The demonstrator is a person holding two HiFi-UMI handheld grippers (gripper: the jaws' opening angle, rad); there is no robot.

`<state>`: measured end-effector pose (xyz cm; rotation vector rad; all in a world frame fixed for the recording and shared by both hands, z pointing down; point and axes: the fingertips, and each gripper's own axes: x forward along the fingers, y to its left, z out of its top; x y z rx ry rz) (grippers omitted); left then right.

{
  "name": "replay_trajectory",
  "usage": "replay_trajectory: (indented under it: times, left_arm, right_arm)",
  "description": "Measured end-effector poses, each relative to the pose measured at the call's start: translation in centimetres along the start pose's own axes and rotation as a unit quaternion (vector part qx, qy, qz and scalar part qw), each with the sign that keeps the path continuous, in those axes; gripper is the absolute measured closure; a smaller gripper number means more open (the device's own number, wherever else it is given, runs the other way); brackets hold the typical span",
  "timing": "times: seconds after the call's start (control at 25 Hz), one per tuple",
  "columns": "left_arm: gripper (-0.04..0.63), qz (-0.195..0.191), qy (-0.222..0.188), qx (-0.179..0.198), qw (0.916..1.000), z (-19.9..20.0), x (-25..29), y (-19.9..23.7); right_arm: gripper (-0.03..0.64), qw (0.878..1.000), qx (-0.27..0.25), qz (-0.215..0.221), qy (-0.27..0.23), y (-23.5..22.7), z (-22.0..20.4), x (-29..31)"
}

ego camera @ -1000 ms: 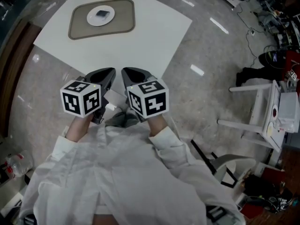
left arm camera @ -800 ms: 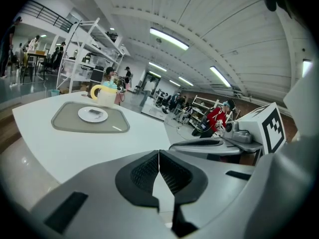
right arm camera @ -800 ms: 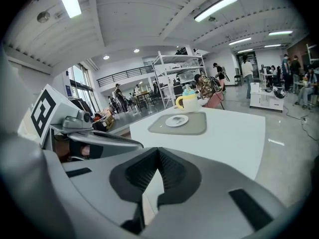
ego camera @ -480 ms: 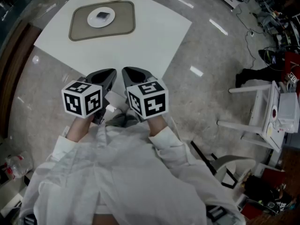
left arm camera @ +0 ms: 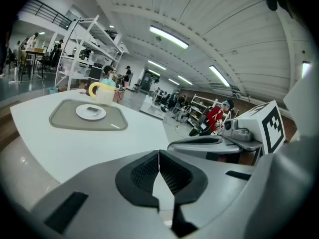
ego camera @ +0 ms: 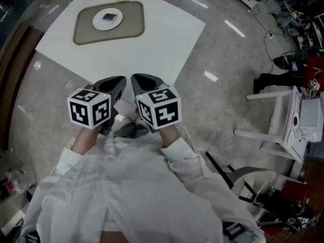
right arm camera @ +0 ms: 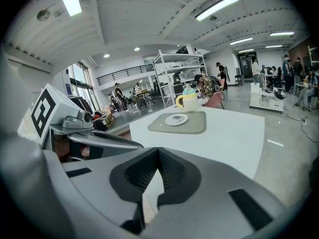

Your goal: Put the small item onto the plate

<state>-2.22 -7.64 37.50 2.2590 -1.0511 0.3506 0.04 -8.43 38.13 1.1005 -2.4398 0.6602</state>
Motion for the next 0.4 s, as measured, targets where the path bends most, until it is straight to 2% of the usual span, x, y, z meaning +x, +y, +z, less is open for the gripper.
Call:
replay_trajectory:
  times: [0.4]
  left_arm:
    - [0.583, -0.006, -0.001, 0.001, 1.0, -0.17, 0.18, -0.55]
  right_arm:
    - [0.601, 1.0, -0.001, 0.002, 0.003, -0.06, -0.32, -0.24]
